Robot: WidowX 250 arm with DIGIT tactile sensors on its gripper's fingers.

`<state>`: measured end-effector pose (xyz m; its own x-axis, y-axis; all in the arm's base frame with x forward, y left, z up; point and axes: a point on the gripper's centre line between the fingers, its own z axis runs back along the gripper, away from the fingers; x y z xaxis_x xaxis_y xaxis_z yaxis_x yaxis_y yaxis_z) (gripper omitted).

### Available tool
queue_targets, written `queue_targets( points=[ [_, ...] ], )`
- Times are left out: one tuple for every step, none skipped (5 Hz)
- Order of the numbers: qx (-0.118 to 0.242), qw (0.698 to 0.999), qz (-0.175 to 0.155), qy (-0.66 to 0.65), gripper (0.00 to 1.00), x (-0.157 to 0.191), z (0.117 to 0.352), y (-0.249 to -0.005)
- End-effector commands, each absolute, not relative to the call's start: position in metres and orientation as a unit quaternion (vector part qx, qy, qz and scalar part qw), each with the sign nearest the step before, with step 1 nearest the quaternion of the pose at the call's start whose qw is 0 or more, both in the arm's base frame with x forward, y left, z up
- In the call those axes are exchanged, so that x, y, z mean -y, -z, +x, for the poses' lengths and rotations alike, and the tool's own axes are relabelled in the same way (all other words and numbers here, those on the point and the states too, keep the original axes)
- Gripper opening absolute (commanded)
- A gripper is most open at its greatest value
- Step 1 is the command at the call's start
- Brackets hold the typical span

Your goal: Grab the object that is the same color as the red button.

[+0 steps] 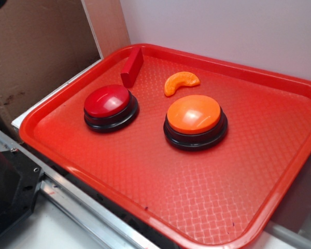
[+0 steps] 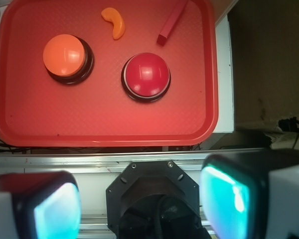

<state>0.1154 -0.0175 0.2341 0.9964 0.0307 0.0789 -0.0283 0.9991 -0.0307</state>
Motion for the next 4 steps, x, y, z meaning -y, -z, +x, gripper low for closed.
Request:
queue_targets(
  points=[
    [0.040, 0.999, -0.015, -0.015, 1.00, 0.017, 0.115, -0.234],
    [0.053, 0.998, -0.013, -0.042, 1.00, 0.014, 0.130, -0.224],
    [0.058, 0.996, -0.013, -0.065, 1.00, 0.008, 0.148, -0.215],
    [0.060, 0.994, 0.000, -0.097, 1.00, 0.003, 0.163, -0.203]
  ],
)
